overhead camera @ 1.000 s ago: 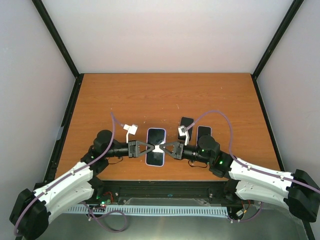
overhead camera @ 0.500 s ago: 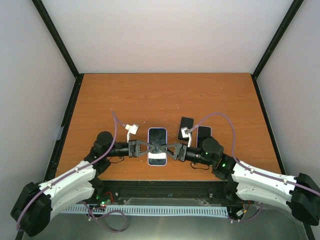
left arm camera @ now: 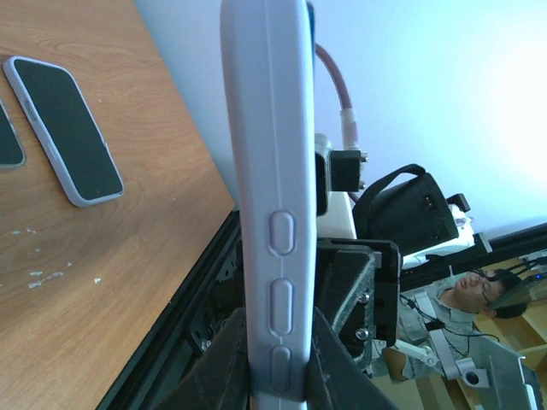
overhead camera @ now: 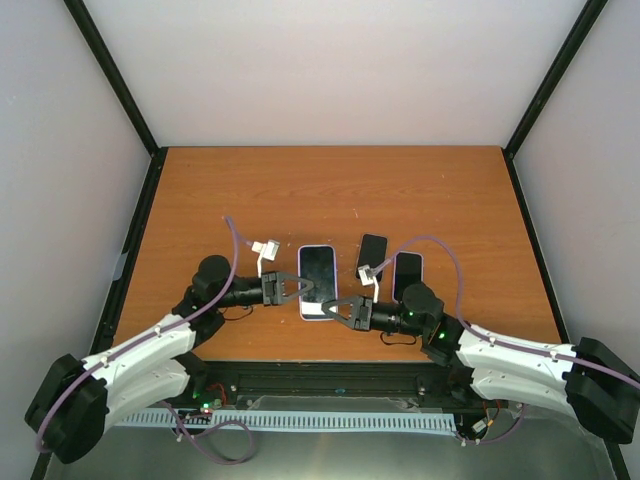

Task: Put the phone into the phone case

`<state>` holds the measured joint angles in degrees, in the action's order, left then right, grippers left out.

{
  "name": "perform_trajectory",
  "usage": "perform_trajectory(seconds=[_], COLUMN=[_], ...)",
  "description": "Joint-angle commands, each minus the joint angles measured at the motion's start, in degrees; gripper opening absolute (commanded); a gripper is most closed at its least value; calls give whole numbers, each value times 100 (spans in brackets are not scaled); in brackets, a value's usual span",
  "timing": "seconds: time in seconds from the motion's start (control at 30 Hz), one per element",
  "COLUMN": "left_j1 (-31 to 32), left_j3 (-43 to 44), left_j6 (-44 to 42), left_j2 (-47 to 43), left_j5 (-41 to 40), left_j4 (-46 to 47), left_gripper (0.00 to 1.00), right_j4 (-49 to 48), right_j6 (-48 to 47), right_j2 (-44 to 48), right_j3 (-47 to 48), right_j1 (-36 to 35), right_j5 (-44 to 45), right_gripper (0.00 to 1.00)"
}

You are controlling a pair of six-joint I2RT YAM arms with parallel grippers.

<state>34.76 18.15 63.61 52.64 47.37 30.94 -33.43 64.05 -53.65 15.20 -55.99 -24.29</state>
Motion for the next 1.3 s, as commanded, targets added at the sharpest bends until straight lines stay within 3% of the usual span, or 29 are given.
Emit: perform_trajectory(seconds=[0.0, 0.13, 0.3, 0.4, 0.5, 0.63, 0.87, 1.1, 1.27], left_j1=[4, 4, 2, 4, 4, 4, 0, 4, 2], left_j3=[458, 583, 584, 578, 506, 399, 363, 460, 537], left_j6=[-511, -900, -1001, -1118, -1301, -1441, -1715, -1826, -1897], left_j2=[-30, -4, -5, -17, 9, 13, -208, -183, -172], left_j5=[-228, -340, -288, -211, -47, 396, 925, 1539, 1653], left_j4=[11, -436, -490, -545, -631, -629, -811, -789, -867], left_gripper=[1, 1, 1, 1, 2, 2, 4, 4, 4], right_j4=[-451, -399, -305, -29, 804, 1805, 2654, 2663, 2632], right_j6=[251, 380, 394, 230, -47, -480, -1045, -1141, -1131], right_j2=[67, 226, 287, 412, 676, 1058, 1162, 852, 830], right_j3=[-177, -256, -245, -186, 17, 420, 1074, 1615, 1727], right_j1=[-35, -31, -31, -35, -30, -34, -26, -19, -12], right_j5=[69, 218, 246, 365, 720, 1166, 1499, 1352, 1345], right_gripper=[23, 13, 11, 26, 47, 66, 81, 78, 58])
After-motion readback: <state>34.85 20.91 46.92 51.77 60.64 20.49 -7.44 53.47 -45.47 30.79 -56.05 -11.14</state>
